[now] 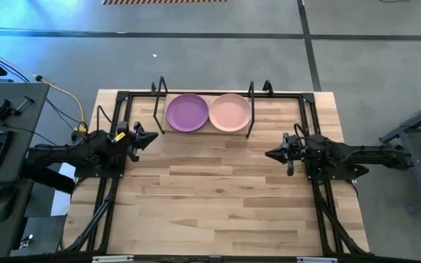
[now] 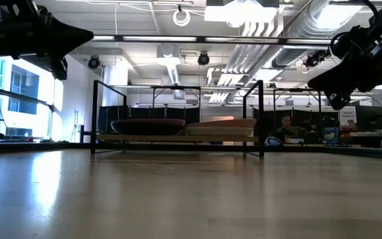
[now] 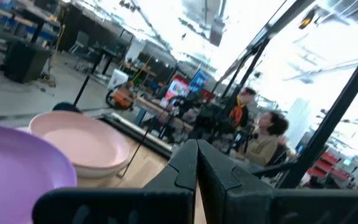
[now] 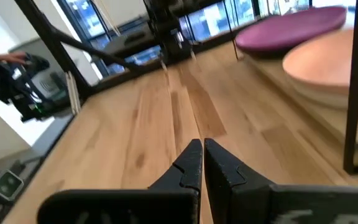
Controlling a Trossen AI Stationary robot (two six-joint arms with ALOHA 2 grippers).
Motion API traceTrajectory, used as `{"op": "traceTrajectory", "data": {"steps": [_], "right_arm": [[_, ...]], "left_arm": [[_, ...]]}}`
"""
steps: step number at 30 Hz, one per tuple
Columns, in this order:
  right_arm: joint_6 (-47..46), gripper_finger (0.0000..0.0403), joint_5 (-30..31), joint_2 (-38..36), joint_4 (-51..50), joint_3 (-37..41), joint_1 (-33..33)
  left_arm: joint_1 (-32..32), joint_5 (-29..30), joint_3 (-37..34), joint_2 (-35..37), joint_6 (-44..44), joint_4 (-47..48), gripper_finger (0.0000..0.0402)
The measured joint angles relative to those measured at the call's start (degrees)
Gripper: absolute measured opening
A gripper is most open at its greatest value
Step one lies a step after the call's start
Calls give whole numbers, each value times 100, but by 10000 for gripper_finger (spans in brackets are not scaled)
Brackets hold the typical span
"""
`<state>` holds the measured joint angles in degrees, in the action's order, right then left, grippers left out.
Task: Place and stack plates onto a shelf
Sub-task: Return to Home Position
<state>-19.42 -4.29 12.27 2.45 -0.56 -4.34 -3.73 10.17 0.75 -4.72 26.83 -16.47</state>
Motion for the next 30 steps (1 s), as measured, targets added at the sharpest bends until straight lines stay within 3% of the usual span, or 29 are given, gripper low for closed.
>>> {"op": "traceTrajectory", "data": {"steps": [6, 22, 30], "right_arm": [[0, 0, 0, 37, -104, 1, 0], [0, 0, 2, 46, -102, 4, 0], [-1, 0, 2, 46, -102, 4, 0]], "left_arm": [[0, 0, 0, 457, 2, 101, 0], [83, 1, -2, 451, -8, 231, 0], [208, 22, -4, 451, -2523, 980, 0]]}}
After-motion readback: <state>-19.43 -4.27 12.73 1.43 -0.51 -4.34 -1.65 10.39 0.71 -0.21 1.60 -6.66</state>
